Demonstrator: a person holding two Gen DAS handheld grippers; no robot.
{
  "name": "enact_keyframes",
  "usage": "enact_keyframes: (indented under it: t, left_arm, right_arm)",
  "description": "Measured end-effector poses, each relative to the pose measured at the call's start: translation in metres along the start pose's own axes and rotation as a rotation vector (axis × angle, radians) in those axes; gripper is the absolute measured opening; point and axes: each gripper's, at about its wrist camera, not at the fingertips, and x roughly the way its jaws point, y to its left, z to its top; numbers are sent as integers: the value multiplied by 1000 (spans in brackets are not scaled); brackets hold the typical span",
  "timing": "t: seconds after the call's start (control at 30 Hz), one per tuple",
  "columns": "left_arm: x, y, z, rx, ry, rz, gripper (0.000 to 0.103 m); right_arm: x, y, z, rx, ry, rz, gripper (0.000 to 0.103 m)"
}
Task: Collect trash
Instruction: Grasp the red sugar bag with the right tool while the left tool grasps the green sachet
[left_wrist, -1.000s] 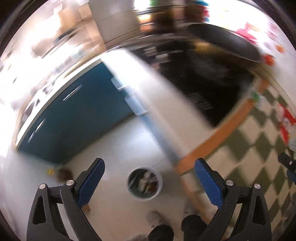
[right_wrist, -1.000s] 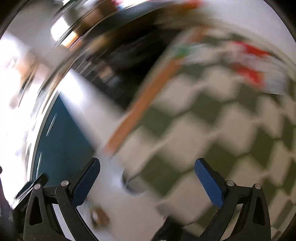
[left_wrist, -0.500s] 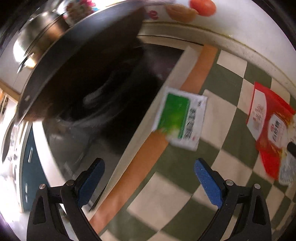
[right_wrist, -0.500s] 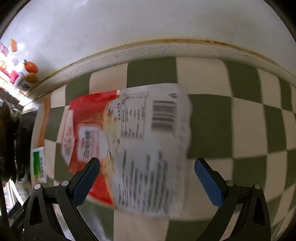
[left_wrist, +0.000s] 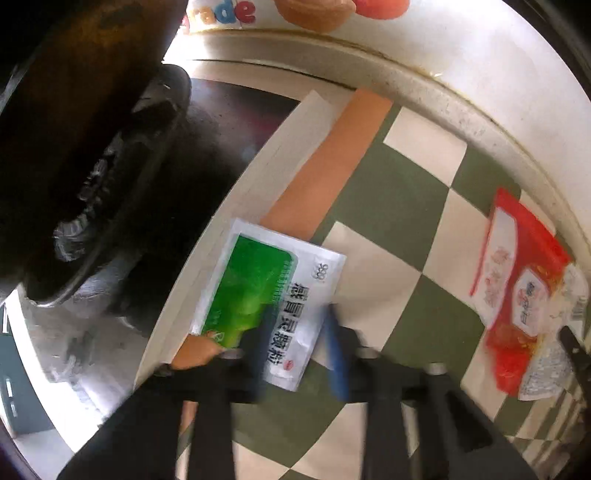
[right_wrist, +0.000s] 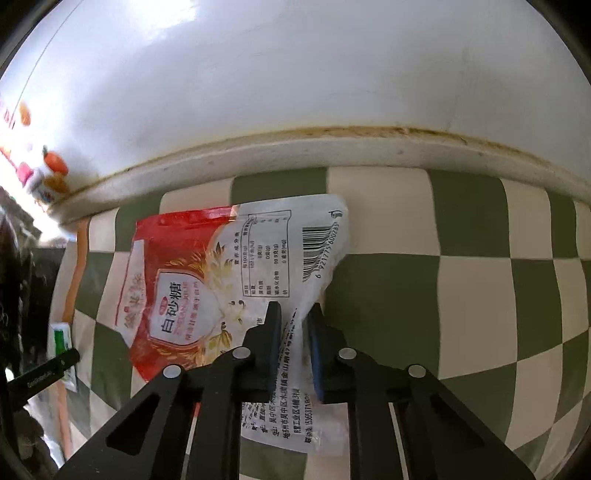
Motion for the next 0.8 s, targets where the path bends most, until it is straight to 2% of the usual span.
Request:
enact_keyframes:
  t: [0.03, 0.13, 0.3, 0.43, 0.5, 0.57, 0.63, 0.7, 0.77, 0.8]
  left_arm:
    - [-1, -2, -2, 5, 1, -12, 0]
    - [-13, 0, -12, -7, -9, -35, 0]
    - [-70, 28, -46, -70, -76, -105, 0]
    - [-115, 61, -80, -133, -115, -111, 0]
    - [-126, 72, -88, -158, -110, -127, 0]
    - [-127, 81, -91, -223, -114, -198, 0]
    - [-115, 83, -87, -213, -111, -213, 1]
    - [-92, 66, -79, -164, -110, -207, 10]
    - [-66, 44, -70, -78, -91, -152, 35]
    - [-56, 35, -67, -40, -87, -135, 37]
  right_arm:
    - [-4, -3, 0, 9, -2, 4, 12]
    - [-20, -9, -5, 22, -12, 36, 11]
    - [-57, -13, -4, 33, -47, 145, 10]
    - [-88, -13, -17, 10, -61, 204, 10]
    - [-101, -13, -24, 5, -58, 224, 10]
    - [-108, -11, -30, 2, -70, 215, 10]
    - [-112, -14, -36, 21, -82, 192, 10]
    - [-110, -23, -38, 44, -80, 170, 10]
    - [-102, -30, -39, 52, -80, 142, 10]
    - [-96, -35, -39, 64, -76, 126, 10]
